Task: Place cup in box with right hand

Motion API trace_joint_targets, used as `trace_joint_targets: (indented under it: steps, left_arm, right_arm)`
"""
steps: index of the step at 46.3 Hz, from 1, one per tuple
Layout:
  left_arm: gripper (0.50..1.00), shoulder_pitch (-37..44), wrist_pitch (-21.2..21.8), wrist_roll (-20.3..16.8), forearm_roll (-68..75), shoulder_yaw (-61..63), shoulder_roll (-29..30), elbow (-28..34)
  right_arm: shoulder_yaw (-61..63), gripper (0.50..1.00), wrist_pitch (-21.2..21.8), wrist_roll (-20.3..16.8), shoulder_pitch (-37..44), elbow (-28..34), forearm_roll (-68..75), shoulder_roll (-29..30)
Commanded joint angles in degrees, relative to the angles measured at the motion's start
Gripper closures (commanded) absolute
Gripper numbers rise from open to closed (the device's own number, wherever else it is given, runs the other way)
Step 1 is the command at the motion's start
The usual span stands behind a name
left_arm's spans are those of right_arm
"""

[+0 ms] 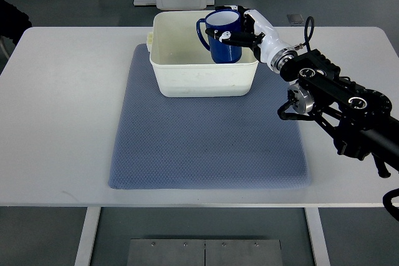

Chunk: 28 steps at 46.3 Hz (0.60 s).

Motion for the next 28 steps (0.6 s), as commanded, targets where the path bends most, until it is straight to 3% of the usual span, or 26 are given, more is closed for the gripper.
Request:
trace_joint_targets:
  steps: [1,3,6,11,28]
  left_arm:
    - [0.5,-0.08,0.0,0.0,-0.03,0.0,0.0,0.0]
    - [0.5,-0.08,0.0,0.0,0.06,0.0,0.0,0.0]
    - [0.5,0.0,0.0,0.0,-0.03,0.0,0.0,0.0]
    - [0.5,-0.09,0.0,0.0,-0.03,0.0,0.0,0.0]
    - [0.5,0.0,0.0,0.0,-0.03,0.0,0.0,0.0]
  right_arm:
    - [0.02,0.827,0.0,0.0,0.0,0.01,0.0,-0.01]
    - [0.02,0.723,0.0,0.0,0.0,0.01,0.0,-0.01]
    - [-0.07,0.668,0.0,0.0,0.0,0.01,0.0,0.08]
    - [-0.07,0.532,0.0,0.09,0.0,0.01,0.0,0.08]
    - [-0.07,0.502,0.08,0.26,0.08,0.28,0.09,-0.01]
